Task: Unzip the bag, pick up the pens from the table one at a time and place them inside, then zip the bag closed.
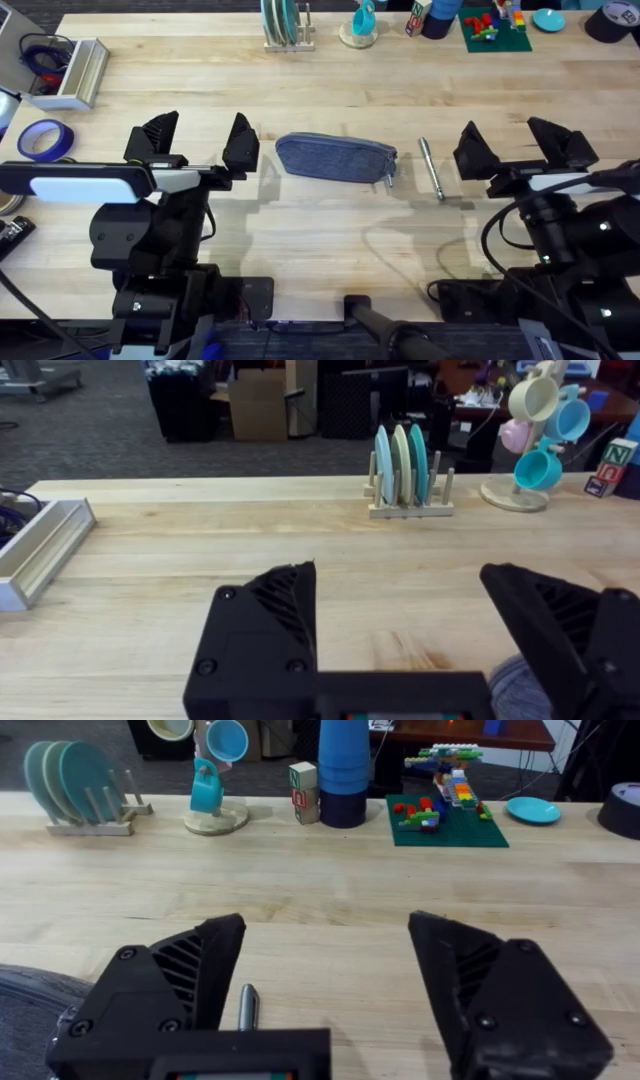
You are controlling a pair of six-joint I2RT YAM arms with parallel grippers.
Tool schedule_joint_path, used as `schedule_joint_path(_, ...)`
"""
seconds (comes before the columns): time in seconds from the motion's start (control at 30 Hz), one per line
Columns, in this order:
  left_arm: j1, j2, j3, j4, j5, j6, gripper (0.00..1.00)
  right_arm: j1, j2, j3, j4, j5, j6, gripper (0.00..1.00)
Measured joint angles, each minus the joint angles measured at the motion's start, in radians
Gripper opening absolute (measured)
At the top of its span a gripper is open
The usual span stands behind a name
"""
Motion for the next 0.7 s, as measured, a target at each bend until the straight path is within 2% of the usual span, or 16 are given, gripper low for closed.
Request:
schedule_joint_path(0.6, 0.0, 0.0, 0.0, 0.003, 0.0, 0.0, 0.995, 0.0, 0.0, 0.0, 0.002, 0.0, 0.0, 0.995)
schedule_joint_path(0.7, 0.0, 0.0, 0.0, 0.066, 0.0, 0.0, 0.995, 0.0, 0.0, 0.0, 0.004, 0.0, 0.0, 0.995)
